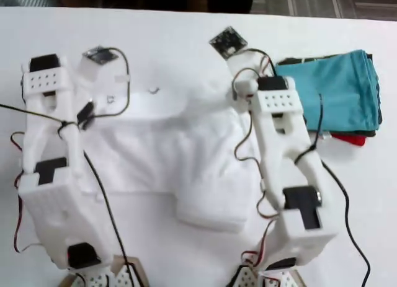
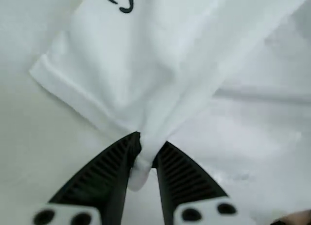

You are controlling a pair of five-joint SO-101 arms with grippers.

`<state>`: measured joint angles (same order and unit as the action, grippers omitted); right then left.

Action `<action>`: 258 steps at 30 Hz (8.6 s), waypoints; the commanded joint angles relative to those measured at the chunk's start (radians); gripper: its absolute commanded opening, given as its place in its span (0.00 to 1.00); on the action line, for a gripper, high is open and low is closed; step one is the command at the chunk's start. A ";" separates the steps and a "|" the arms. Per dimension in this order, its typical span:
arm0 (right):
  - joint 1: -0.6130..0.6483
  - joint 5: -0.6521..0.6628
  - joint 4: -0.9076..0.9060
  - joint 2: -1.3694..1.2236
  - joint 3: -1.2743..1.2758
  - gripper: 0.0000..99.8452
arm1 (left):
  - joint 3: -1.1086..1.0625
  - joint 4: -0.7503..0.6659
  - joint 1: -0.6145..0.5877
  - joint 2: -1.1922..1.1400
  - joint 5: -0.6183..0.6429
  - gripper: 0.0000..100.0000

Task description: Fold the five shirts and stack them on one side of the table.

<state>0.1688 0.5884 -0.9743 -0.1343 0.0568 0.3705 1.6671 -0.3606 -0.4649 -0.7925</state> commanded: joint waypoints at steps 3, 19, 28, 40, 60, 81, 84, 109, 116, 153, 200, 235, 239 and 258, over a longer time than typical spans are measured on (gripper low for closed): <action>-0.010 -0.009 -0.099 0.248 0.066 0.02 | -0.035 0.110 -0.006 0.195 -0.038 0.03; -0.012 -0.002 -0.085 0.960 0.839 0.02 | -0.708 -0.098 -0.121 0.591 -0.157 0.03; -0.010 -0.002 -0.111 1.090 1.023 0.02 | -0.866 -0.207 -0.124 0.595 -0.183 0.03; -0.010 0.000 -0.105 1.161 1.194 0.02 | -1.017 -0.322 -0.124 0.595 -0.186 0.03; -0.002 0.000 -0.096 1.250 1.286 0.02 | -1.001 -0.307 -0.199 0.594 -0.258 0.03; -0.004 -0.005 -0.105 1.257 1.252 0.22 | -0.745 -0.173 -0.232 0.601 -0.256 0.21; -0.002 -0.005 -0.145 1.257 1.166 0.22 | -0.601 -0.112 -0.229 0.594 -0.241 0.18; 0.008 -0.074 0.139 0.599 0.667 0.02 | -0.409 -0.433 -0.110 0.121 0.315 0.03; 0.077 -0.092 0.140 0.182 0.446 0.02 | -0.145 -0.370 -0.097 -0.094 0.382 0.03; 0.077 -0.091 0.038 0.087 0.295 0.02 | 0.151 0.092 -0.127 -0.183 0.302 0.21; 0.074 -0.094 0.027 0.093 0.296 0.02 | 0.384 0.101 -0.150 -0.276 0.272 0.11; -0.008 -0.239 -0.053 -0.499 -0.308 0.02 | 0.642 -0.043 -0.009 -0.546 0.471 0.03; 0.002 -0.239 -0.136 -0.527 -0.422 0.02 | 0.714 -0.021 -0.011 -0.608 0.471 0.03; 0.065 -0.206 0.007 0.091 0.224 0.02 | 0.432 0.118 0.009 -0.301 0.463 0.03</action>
<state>0.2302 0.3767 -1.0602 -0.2340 0.0844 0.9874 1.7699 -0.3590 -0.9175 -0.3245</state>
